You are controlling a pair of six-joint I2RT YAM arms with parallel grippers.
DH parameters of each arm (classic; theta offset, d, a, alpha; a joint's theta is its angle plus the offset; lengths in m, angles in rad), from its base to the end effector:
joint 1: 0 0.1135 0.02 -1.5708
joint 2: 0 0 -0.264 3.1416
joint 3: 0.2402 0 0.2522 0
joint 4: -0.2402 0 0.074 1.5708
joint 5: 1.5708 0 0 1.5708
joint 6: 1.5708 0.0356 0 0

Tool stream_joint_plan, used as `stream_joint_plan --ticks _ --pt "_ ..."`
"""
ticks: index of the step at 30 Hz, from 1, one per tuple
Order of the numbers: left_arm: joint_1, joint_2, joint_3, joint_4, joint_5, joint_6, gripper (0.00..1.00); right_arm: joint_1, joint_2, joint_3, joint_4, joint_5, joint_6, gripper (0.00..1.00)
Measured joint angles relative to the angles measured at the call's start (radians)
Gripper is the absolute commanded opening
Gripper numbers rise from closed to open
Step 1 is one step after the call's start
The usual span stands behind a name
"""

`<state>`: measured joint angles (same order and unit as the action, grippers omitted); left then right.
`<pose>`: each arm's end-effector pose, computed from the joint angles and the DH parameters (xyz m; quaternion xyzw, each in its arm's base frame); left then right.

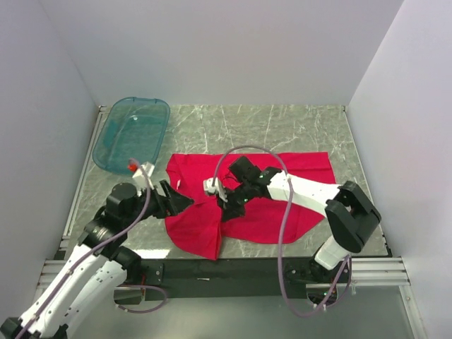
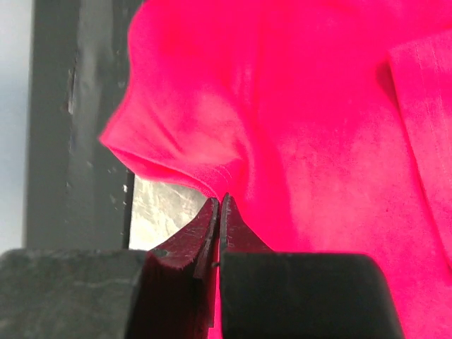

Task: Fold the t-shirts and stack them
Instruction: Fold the tshirt

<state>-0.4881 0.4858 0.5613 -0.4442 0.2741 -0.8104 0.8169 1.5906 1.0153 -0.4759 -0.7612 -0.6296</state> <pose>0.1079 -0.0682 0.2760 -0.0548 0.8188 -0.4284 0.3781 0.1963 0.2450 0.2079 -0.6654 0.6095 0.3797 0.2039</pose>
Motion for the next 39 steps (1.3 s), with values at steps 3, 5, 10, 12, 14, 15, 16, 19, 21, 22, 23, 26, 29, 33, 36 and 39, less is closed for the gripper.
stream_joint_plan --ticks 3,5,10,12,14,15,16,19,21,22,23,26,29,33,36,39 --pt "0.0 0.084 -0.002 0.035 0.069 0.037 0.82 -0.047 0.056 0.031 0.007 -0.063 0.063 0.01" --pt "0.0 0.134 -0.002 0.048 0.108 0.063 0.81 -0.075 0.096 0.046 0.011 -0.104 0.1 0.01" --pt "-0.034 0.247 0.0 0.051 0.173 0.128 0.8 -0.123 0.151 0.06 0.013 -0.172 0.182 0.01" --pt "-0.096 0.29 0.014 0.038 0.161 0.15 0.8 -0.142 0.174 0.074 0.018 -0.195 0.214 0.01" --pt "-0.175 0.335 0.037 0.029 0.14 0.17 0.79 -0.157 0.196 0.086 0.022 -0.216 0.245 0.01" --pt "-0.215 0.357 0.05 0.025 0.121 0.179 0.8 -0.164 0.203 0.09 0.022 -0.225 0.254 0.01" --pt "-0.259 0.381 0.067 0.013 0.089 0.187 0.8 -0.175 0.213 0.095 0.023 -0.236 0.27 0.01" --pt "-0.38 0.457 0.124 -0.021 -0.008 0.2 0.79 -0.21 0.241 0.105 0.031 -0.264 0.306 0.01" --pt "-0.446 0.507 0.162 -0.045 -0.072 0.201 0.79 -0.23 0.256 0.106 0.037 -0.272 0.332 0.01" --pt "-0.476 0.529 0.178 -0.057 -0.105 0.201 0.77 -0.24 0.261 0.106 0.039 -0.274 0.342 0.02" --pt "-0.509 0.554 0.195 -0.071 -0.142 0.199 0.77 -0.245 0.264 0.106 0.04 -0.276 0.349 0.02" --pt "-0.6 0.629 0.248 -0.121 -0.248 0.185 0.72 -0.252 0.265 0.106 0.044 -0.279 0.372 0.02" --pt "-0.698 0.732 0.32 -0.172 -0.367 0.154 0.7 -0.252 0.266 0.107 0.047 -0.28 0.384 0.02" --pt "-0.819 0.869 0.407 -0.224 -0.517 0.103 0.67 -0.252 0.274 0.113 0.054 -0.282 0.399 0.02" --pt "-0.885 0.968 0.445 -0.264 -0.615 0.056 0.58 -0.252 0.283 0.113 0.057 -0.284 0.405 0.02" --pt "-0.915 1.053 0.463 -0.299 -0.685 0.021 0.53 -0.252 0.286 0.113 0.057 -0.284 0.406 0.03"
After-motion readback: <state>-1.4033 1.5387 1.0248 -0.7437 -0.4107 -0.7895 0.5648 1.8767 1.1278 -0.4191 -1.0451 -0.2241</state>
